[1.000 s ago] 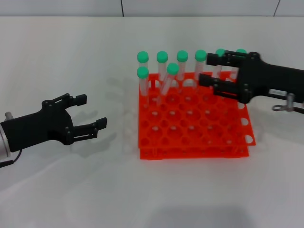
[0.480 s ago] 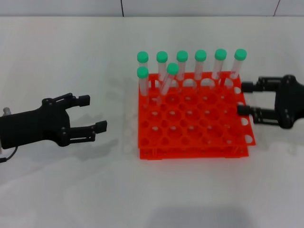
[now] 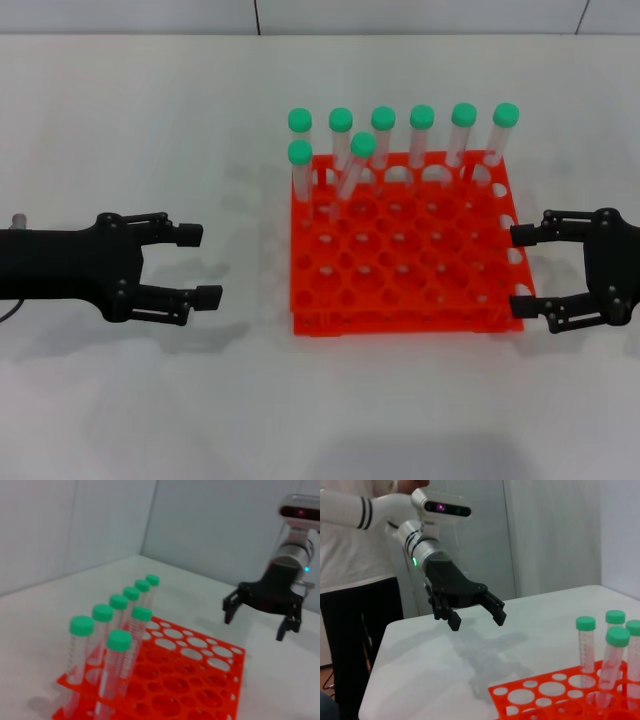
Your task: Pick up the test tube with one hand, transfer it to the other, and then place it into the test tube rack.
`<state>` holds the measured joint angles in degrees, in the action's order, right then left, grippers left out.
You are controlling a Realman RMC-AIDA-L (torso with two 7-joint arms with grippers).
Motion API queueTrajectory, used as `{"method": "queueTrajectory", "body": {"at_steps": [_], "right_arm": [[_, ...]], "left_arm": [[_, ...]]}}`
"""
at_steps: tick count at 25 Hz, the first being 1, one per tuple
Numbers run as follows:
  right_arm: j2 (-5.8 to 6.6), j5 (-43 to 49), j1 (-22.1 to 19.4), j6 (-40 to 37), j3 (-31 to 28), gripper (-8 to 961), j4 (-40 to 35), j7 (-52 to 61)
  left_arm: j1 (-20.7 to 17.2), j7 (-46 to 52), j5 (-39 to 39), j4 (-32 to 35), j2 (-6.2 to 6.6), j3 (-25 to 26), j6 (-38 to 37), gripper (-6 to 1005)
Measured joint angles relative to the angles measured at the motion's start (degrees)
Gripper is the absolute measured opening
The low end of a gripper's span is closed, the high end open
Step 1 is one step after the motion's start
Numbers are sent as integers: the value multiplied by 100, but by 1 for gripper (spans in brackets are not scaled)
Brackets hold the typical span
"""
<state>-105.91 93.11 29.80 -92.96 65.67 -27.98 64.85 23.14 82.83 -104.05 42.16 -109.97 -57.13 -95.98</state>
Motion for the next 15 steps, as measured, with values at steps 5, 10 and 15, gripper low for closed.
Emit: {"method": "queueTrajectory", "body": {"at_steps": [5, 10, 15], "right_arm": [[0, 38, -22, -49, 30, 823, 22, -19], [8, 53, -12, -43, 32, 835, 61, -39], [-9, 168, 27, -26, 9, 840, 61, -37]], "left_arm": [[204, 117, -184, 0, 52, 0, -155, 895], [276, 124, -294, -6, 61, 4, -148, 895], [324, 146, -348, -9, 56, 9, -127, 895]]}}
